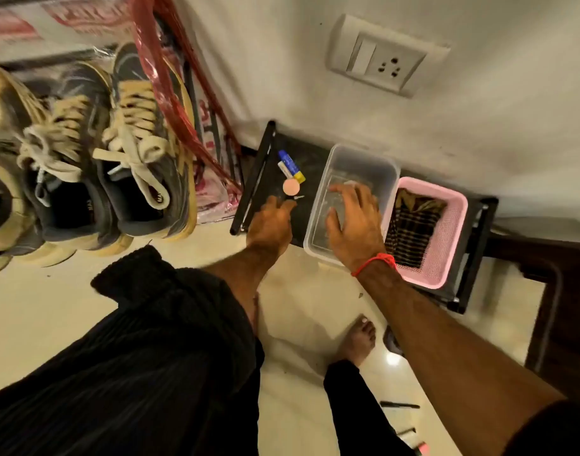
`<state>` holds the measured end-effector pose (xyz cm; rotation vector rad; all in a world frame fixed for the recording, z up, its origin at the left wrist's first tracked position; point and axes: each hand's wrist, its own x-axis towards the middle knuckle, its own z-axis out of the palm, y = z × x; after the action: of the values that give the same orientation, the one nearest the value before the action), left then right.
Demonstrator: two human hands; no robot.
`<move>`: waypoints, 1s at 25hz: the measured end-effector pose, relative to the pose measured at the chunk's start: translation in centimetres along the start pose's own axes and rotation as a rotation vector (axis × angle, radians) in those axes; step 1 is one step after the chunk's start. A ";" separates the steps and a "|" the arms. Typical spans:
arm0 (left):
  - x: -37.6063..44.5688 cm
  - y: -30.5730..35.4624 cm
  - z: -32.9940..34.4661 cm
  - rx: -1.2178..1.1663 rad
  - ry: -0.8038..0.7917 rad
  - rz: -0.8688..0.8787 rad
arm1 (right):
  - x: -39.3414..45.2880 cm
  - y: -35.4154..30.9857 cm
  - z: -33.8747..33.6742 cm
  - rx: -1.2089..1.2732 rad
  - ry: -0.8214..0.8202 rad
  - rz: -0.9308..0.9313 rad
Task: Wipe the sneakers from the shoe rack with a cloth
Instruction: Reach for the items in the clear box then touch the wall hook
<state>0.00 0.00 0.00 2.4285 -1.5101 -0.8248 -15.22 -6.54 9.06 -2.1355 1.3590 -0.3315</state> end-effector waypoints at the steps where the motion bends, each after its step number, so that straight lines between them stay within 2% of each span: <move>1: 0.6 -0.1 0.9 0.069 -0.013 0.033 | 0.1 0.4 0.6 0.026 0.034 -0.013; 3: 1.6 -0.6 2.4 0.157 -0.007 0.047 | 0.0 1.0 1.2 0.043 0.075 -0.027; 7: 2.9 -0.8 3.2 0.240 -0.007 0.022 | -0.9 2.4 2.2 0.057 0.023 -0.041; 13: 4.9 -0.3 2.6 0.151 -0.039 0.014 | -0.3 2.6 2.3 0.133 0.032 0.031; 17: 5.1 -0.8 2.7 0.167 -0.016 0.046 | -0.2 2.6 2.8 0.150 0.039 0.028; 21: 5.2 -0.5 2.4 0.245 -0.060 0.034 | -0.4 2.6 3.3 0.166 0.050 0.026; 23: 4.6 -0.2 1.9 0.209 -0.042 -0.011 | -0.5 2.2 3.1 0.167 0.060 0.019; 25: 3.4 -0.1 1.1 0.043 0.003 -0.096 | -0.4 1.7 2.6 0.171 0.068 0.017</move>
<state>0.65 -2.74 -2.16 2.5494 -1.4343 -0.8144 -15.37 -5.80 6.02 -1.9865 1.3352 -0.4994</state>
